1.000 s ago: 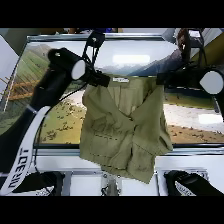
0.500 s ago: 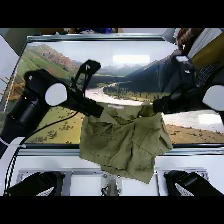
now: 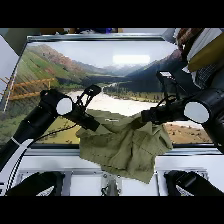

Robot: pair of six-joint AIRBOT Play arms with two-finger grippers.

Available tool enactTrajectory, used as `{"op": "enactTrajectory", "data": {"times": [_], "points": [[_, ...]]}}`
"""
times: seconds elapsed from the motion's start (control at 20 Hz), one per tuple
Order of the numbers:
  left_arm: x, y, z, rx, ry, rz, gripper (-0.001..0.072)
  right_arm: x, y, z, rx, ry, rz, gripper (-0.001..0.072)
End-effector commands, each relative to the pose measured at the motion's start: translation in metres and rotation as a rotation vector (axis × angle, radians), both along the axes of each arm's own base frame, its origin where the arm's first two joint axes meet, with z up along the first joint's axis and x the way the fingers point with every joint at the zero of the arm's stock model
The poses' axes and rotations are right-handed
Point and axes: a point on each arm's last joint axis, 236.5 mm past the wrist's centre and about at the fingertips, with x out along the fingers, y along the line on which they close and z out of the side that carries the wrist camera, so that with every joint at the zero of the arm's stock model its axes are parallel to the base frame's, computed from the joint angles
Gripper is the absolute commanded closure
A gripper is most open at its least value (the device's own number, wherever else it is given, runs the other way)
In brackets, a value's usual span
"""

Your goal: Fold the clothes and pants, and hang the long-sleeved shirts on hangers.

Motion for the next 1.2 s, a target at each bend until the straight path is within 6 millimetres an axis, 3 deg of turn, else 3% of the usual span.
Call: {"op": "enactTrajectory", "data": {"times": [0.0, 0.15, 0.2, 0.25, 0.3, 0.45, 0.65, 0.85, 1.05, 1.15], "points": [[-0.002, -0.011, 0.007, -0.147, 0.045, -0.057, 0.0690, 0.004, 0.004, 0.001, 0.018, -0.019, -0.009, 0.0698], [0.007, 0.004, 0.008, -0.163, 0.060, -0.014, 0.0690, 0.004, 0.004, 0.001, 0.018, -0.019, -0.010, 0.0698], [0.009, 0.011, 0.008, -0.163, 0.069, 0.009, 0.0513, 0.004, 0.004, 0.001, 0.018, -0.019, -0.010, 0.0697], [0.012, 0.017, 0.008, -0.164, 0.073, 0.029, 0.0159, 0.004, 0.004, 0.001, 0.018, -0.019, -0.010, 0.0697], [0.014, 0.023, 0.008, -0.163, 0.076, 0.038, 0.0015, 0.004, 0.004, 0.001, 0.018, -0.019, -0.010, 0.0697], [0.019, 0.041, 0.020, -0.157, 0.075, 0.037, 0.0016, 0.004, 0.004, 0.001, 0.019, -0.019, -0.010, 0.0697], [0.042, 0.059, 0.038, -0.173, 0.012, 0.105, 0.0016, 0.004, 0.004, 0.001, 0.019, -0.019, -0.009, 0.0694], [0.067, 0.081, 0.041, -0.186, -0.050, 0.199, 0.0015, 0.004, 0.004, 0.001, 0.018, -0.019, -0.009, 0.0695], [0.092, 0.116, 0.045, -0.193, -0.115, 0.325, 0.0015, 0.004, 0.004, 0.001, 0.018, -0.019, -0.009, 0.0695], [0.108, 0.145, 0.047, -0.185, -0.166, 0.410, 0.0015, 0.004, 0.004, 0.001, 0.018, -0.019, -0.009, 0.0694]]}}
